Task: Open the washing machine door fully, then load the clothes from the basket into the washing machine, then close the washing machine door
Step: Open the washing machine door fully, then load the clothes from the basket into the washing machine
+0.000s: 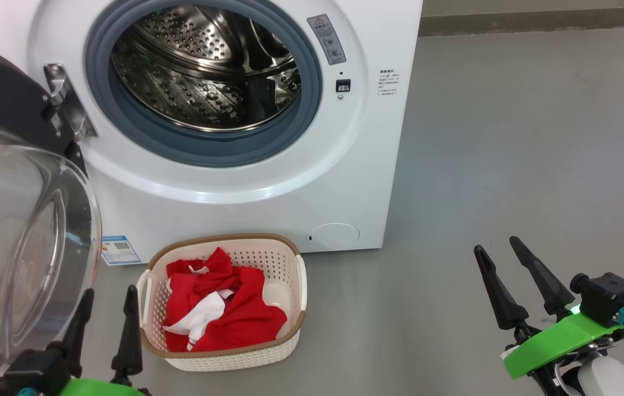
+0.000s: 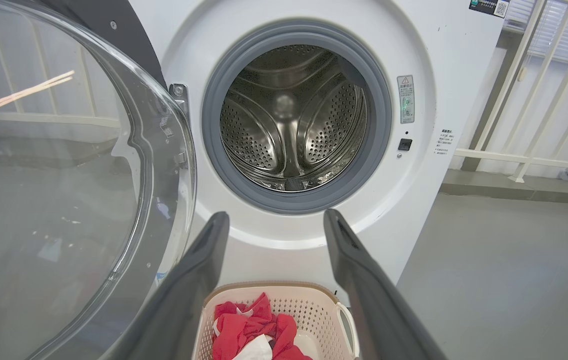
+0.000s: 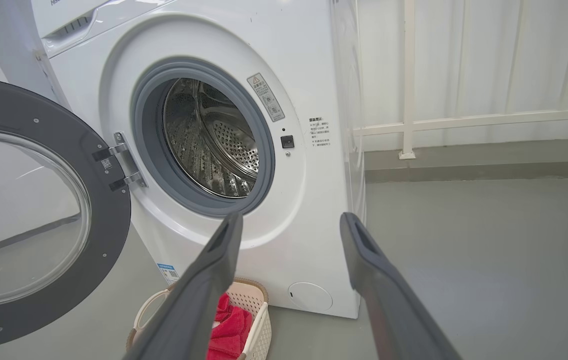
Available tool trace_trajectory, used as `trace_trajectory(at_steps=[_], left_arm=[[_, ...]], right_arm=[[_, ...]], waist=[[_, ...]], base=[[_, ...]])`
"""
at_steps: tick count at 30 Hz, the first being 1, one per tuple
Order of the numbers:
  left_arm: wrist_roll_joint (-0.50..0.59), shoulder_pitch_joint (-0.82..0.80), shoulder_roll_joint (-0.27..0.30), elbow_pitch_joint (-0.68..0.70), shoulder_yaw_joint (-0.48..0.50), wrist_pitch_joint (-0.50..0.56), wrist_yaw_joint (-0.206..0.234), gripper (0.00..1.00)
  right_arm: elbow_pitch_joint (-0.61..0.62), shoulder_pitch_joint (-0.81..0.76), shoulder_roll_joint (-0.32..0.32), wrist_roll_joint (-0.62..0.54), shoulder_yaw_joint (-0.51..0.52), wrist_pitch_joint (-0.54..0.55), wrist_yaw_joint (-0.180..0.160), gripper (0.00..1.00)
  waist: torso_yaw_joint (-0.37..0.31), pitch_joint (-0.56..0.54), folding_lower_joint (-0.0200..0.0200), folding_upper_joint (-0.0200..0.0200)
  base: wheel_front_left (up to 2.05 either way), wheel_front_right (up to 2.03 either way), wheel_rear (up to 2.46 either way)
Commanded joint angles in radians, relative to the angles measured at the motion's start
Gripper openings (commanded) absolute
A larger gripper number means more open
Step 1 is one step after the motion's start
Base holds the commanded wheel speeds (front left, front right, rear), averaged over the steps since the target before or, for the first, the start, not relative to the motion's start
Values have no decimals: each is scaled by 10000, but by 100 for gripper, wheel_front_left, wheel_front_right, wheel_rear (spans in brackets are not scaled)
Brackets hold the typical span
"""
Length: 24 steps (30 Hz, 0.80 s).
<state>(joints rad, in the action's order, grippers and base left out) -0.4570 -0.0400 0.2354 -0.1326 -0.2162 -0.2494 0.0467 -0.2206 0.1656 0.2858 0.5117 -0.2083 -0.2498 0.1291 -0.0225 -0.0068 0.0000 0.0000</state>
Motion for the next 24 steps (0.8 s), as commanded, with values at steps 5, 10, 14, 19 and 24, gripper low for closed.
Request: trace_trajectory(at_steps=[5, 10, 14, 19, 24], left_arm=[[226, -178, 73, 198, 517, -123, -222, 100], [316, -194, 15, 149, 596, -123, -301, 100], [394, -196, -28, 125, 656, -123, -334, 100], [478, -192, -67, 110, 716, -124, -351, 100], [556, -180, -125, 110, 773, -124, -384, 100]], right_arm=[[235, 131, 105, -32, -94, -120, 16, 100], [235, 140, 89, -44, -77, -120, 16, 100], [226, 139, 84, -42, -65, -120, 16, 100], [232, 140, 85, -43, -61, -120, 16, 100], [240, 129, 100, -39, -50, -120, 16, 100]], waist=[[38, 30, 0, 0], [52, 48, 0, 0], [57, 40, 0, 0], [59, 23, 0, 0], [74, 15, 0, 0]], base=[[0, 0, 0], [0, 0, 0], [0, 0, 0], [0, 0, 0], [0, 0, 0]])
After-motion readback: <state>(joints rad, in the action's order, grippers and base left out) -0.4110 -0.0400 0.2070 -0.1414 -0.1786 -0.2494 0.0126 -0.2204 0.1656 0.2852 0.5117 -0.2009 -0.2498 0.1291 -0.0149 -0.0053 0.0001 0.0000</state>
